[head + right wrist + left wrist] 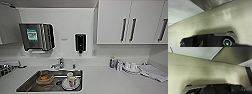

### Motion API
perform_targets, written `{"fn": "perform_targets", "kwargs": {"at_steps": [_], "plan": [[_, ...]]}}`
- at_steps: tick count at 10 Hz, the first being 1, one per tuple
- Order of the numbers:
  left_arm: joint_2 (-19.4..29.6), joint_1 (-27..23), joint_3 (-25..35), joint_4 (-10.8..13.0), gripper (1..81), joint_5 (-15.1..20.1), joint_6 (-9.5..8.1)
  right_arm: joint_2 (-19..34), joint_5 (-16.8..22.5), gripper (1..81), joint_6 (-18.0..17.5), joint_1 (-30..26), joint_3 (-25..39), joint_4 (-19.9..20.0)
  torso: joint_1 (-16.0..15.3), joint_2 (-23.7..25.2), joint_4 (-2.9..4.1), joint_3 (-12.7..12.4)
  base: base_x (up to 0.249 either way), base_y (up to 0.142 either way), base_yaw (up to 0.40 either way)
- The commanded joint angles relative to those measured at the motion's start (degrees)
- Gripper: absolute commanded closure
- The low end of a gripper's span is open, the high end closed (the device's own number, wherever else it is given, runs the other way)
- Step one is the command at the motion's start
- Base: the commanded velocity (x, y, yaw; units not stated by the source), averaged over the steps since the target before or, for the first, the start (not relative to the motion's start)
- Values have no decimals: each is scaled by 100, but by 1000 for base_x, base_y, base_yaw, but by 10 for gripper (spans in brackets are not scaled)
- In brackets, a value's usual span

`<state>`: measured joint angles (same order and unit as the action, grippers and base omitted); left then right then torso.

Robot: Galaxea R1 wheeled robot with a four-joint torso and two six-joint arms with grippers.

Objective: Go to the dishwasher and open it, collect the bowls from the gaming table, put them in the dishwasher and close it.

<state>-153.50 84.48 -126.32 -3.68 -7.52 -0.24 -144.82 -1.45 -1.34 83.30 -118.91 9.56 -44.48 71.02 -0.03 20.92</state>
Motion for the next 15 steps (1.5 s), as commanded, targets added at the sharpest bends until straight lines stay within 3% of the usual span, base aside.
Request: {"fn": "perform_targets", "kwargs": {"at_steps": [1, 5, 10, 13, 15], "plan": [[100, -384, 72, -1, 10, 233, -20, 398, 277, 10, 11, -502, 299, 55, 0, 0, 0, 0, 0, 0, 0], [65, -384, 72, 8, 10, 225, -20, 1224, 330, 10, 20, -906, 1660, 2, -2, 0, 0, 2, 0, 0, 0], [21, -384, 63, 25, 10, 225, -11, 2025, 505, 10, 37, -1688, 2663, -33, -2, 0, 0, 2, 0, 0, 0], [-14, -392, 11, 8, 10, 225, -11, 2148, 751, 10, 2, -2066, 2830, 73, -2, 0, 0, 2, 0, 0, 0], [-23, -392, 11, 8, 10, 225, -11, 2148, 910, 10, 2, -2304, 2865, 371, -2, 0, 0, 2, 0, 0, 0]]}}
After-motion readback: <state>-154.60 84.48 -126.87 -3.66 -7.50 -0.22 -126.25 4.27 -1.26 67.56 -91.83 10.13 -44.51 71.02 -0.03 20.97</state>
